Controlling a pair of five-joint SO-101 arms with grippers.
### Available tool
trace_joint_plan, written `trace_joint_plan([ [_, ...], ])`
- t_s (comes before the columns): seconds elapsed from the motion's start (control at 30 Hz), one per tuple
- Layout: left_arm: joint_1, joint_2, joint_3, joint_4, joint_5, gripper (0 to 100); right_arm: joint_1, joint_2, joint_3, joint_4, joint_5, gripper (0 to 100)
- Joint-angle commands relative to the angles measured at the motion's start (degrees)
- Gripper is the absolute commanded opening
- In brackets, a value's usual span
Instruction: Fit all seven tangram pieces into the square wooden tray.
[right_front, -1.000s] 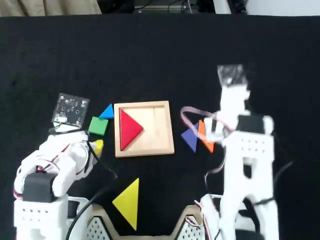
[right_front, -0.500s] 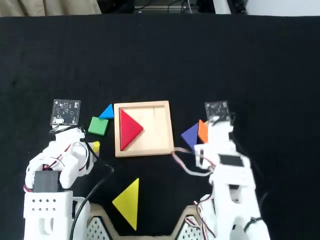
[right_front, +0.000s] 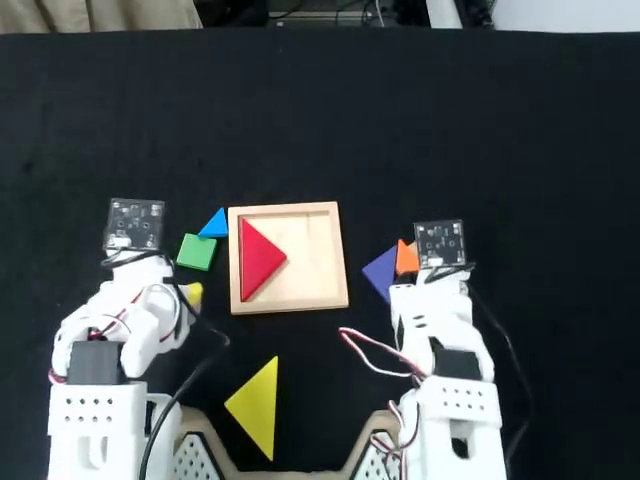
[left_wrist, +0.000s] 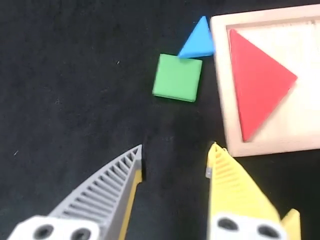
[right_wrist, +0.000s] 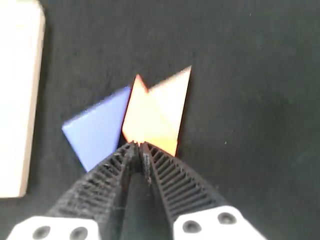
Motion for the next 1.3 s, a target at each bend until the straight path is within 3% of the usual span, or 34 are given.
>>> trace_joint_plan([
  [0.0,6.02,-0.53,-1.54,-0.35,0.26,21,-0.53,-5.93,0.22,8.44,0.35,1.2],
  [0.13,10.59,-0.53,-1.19,-0.53,0.53,21,-0.53,-11.74,0.22,17.05,0.35,1.2],
  [0.33,6.55,-0.53,-1.36,-0.53,0.0,21,-0.53,-20.18,0.22,29.8,0.35,1.2],
  [0.53,10.51,-0.53,-5.49,6.42,-10.2,21,-0.53,-28.09,0.04,41.23,0.26,1.3],
  [0.77,19.91,-0.09,-3.03,8.0,-14.86,21,-0.53,-32.92,-0.22,41.76,0.35,1.2],
  [1.03,23.69,0.09,-3.65,8.88,-15.38,21,-0.53,-33.01,-0.31,41.76,0.35,1.2],
  [1.27,33.45,0.18,-3.74,10.46,-19.08,21,-0.53,-33.01,-0.31,41.76,0.35,1.2],
])
